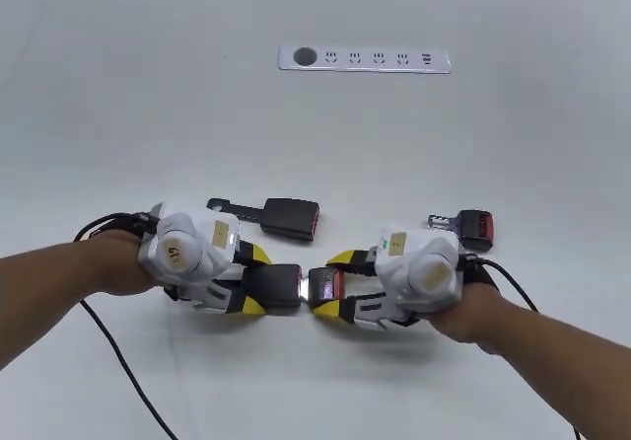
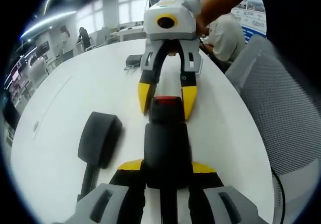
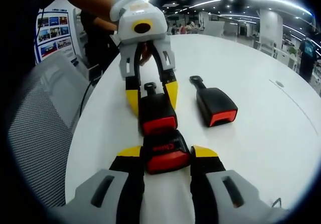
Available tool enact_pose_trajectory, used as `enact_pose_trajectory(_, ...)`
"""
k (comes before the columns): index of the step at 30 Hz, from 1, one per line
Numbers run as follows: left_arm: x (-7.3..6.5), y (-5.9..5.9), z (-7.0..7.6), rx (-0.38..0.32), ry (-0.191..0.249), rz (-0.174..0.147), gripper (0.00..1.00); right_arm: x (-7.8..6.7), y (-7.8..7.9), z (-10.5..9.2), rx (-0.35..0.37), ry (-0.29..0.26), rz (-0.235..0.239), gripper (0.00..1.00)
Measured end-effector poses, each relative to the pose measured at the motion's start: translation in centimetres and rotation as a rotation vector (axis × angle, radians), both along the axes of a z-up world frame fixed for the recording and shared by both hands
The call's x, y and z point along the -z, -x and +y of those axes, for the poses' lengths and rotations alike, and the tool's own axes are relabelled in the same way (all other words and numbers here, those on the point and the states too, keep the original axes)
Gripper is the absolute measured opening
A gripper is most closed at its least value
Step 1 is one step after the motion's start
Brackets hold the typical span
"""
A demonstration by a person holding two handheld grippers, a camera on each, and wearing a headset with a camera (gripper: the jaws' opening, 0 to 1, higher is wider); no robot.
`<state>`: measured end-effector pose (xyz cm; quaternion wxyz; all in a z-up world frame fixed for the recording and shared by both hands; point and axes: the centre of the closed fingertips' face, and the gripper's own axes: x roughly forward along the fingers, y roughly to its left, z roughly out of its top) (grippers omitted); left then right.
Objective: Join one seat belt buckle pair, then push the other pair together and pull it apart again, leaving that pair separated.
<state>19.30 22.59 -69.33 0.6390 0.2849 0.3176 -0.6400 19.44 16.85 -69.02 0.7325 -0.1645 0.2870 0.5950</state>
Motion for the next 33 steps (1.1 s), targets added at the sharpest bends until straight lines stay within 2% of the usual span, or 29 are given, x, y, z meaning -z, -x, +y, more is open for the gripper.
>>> enact_pose_trajectory(6, 0.0, 0.1, -0.1, 0.009, -0.001, 0.001, 0.33, -0.3, 0.5, -0.3, 0.005, -0.005, 0.000, 0.34)
enact_pose_trajectory(16, 0.1, 0.3, -0.2, 0.013, -0.005, 0.001, 0.33, 0.1, 0.4, -0.5, 0.019, -0.016, 0.000, 0.35)
enact_pose_trajectory(23, 0.2, 0.5, -0.2, 0.019, -0.030, 0.001, 0.34, 0.0, 0.6, -0.4, 0.026, -0.006, -0.006, 0.35)
enact_pose_trajectory(27, 0.3, 0.7, -0.3, 0.026, -0.051, -0.007, 0.34, -0.2, 0.9, -0.4, 0.027, 0.002, -0.009, 0.36)
enact_pose_trajectory(30, 0.2, 0.8, -0.3, 0.013, -0.060, -0.012, 0.34, -0.6, 1.1, -0.5, 0.014, 0.024, -0.033, 0.36)
enact_pose_trajectory(32, 0.2, 1.0, -0.2, 0.013, -0.071, -0.021, 0.35, -0.6, 1.0, -0.7, 0.001, 0.044, -0.064, 0.37)
enact_pose_trajectory(33, 0.1, 1.1, -0.2, 0.027, -0.081, -0.040, 0.38, -0.5, 1.0, -0.7, 0.013, 0.047, -0.061, 0.37)
